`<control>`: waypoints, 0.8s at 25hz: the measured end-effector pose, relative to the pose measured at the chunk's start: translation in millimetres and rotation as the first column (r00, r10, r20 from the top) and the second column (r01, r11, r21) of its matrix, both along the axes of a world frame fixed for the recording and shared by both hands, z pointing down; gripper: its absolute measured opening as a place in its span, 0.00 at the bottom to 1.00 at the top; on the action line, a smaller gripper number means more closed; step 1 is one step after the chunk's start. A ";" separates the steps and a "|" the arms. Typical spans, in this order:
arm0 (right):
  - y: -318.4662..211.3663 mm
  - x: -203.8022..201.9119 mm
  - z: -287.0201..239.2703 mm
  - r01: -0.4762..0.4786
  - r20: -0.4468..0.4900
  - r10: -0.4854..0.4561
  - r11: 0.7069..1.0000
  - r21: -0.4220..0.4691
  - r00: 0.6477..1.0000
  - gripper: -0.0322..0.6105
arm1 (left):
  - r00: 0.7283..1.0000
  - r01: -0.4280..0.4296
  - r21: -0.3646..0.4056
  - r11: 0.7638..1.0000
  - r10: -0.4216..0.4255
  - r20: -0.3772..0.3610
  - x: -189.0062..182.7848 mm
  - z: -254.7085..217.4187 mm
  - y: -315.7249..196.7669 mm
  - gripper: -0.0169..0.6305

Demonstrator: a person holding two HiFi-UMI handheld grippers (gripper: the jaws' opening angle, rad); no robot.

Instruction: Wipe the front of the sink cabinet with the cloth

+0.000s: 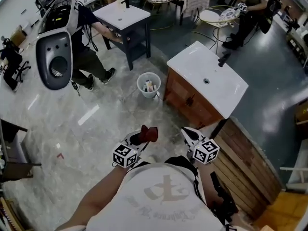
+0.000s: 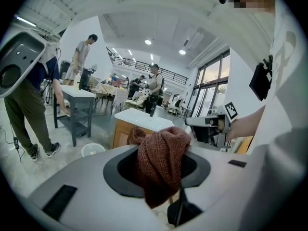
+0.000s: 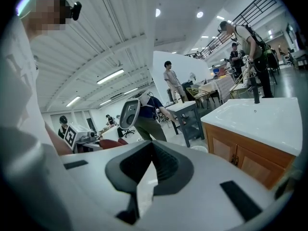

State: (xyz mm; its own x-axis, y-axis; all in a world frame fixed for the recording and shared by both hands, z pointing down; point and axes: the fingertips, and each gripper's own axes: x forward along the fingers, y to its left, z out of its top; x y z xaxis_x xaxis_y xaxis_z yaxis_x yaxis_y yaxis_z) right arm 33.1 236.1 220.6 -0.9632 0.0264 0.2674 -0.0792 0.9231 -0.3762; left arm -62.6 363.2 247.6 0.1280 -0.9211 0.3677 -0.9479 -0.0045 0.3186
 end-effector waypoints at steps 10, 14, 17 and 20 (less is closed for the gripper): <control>-12.4 -11.0 15.2 -0.068 -0.018 0.068 0.997 -0.023 0.998 0.07 | 0.996 -0.094 -0.022 0.995 0.094 -0.014 -12.6 11.9 -25.8 0.24; -38.7 -16.4 27.8 -0.095 -0.024 0.094 0.995 -0.040 0.995 0.07 | 0.991 -0.136 -0.035 0.990 0.136 -0.003 -17.3 16.1 -55.2 0.24; -58.2 -23.9 34.2 -0.112 -0.028 0.111 0.992 -0.054 0.993 0.07 | 0.987 -0.159 -0.045 0.986 0.159 -0.004 -24.7 16.1 -77.7 0.24; -78.7 -35.8 38.3 -0.119 -0.031 0.118 0.991 -0.060 0.993 0.07 | 0.982 -0.186 -0.064 0.980 0.187 0.005 -37.1 20.0 -102.3 0.24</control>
